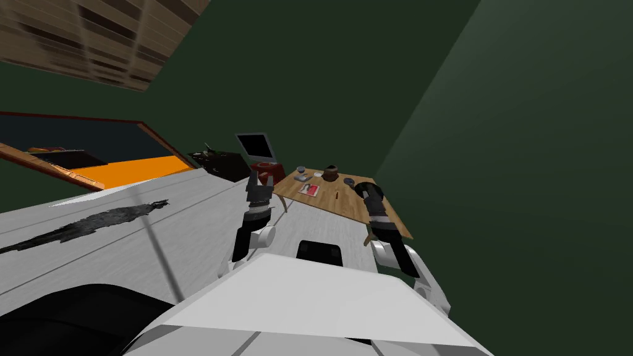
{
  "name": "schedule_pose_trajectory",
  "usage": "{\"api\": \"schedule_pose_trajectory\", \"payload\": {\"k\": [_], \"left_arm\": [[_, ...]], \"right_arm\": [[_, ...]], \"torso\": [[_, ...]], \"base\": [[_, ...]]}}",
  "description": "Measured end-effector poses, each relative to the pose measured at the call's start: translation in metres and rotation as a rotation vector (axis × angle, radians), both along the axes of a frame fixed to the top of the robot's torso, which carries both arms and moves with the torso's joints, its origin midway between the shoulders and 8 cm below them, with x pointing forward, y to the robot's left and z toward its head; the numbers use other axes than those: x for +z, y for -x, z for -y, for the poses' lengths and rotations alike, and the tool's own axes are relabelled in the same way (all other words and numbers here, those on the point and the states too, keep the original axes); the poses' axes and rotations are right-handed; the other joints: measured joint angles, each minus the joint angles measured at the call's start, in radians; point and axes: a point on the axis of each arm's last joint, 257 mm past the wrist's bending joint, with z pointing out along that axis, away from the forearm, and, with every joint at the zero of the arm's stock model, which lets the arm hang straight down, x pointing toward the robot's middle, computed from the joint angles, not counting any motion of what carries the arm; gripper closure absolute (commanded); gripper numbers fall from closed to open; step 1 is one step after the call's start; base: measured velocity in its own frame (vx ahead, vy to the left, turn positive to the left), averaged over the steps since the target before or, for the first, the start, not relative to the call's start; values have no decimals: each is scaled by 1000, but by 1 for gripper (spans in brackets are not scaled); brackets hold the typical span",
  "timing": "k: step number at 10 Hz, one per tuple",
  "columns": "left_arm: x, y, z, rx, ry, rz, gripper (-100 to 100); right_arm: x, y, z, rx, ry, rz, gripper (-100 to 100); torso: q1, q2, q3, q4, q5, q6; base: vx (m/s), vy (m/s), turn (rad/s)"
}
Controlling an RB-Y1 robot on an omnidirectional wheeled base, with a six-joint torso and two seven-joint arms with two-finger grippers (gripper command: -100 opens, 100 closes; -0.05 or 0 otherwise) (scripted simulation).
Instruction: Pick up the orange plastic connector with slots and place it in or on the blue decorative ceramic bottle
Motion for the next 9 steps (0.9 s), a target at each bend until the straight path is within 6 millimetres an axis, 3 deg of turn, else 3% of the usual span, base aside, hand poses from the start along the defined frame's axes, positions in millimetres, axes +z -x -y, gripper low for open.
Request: {"api": "schedule_pose_trajectory", "payload": {"k": [4, 5, 9], "left_arm": [[0, 0, 0, 0, 0, 0, 0], [0, 0, 0, 0, 0, 0, 0], [0, 0, 0, 0, 0, 0, 0]], "right_arm": [[-68, -18, 10, -9, 65, -176, -100], [-76, -21, 12, -13, 74, -206, -100], [-140, -30, 35, -42, 139, -376, -100]], "torso": [[0, -1, 0, 0, 0, 0], [0, -1, -1, 0, 0, 1], [0, -3, -2, -1, 0, 1]], "base": [[-51, 36, 179], [-37, 49, 235], [-25, 51, 243]]}}
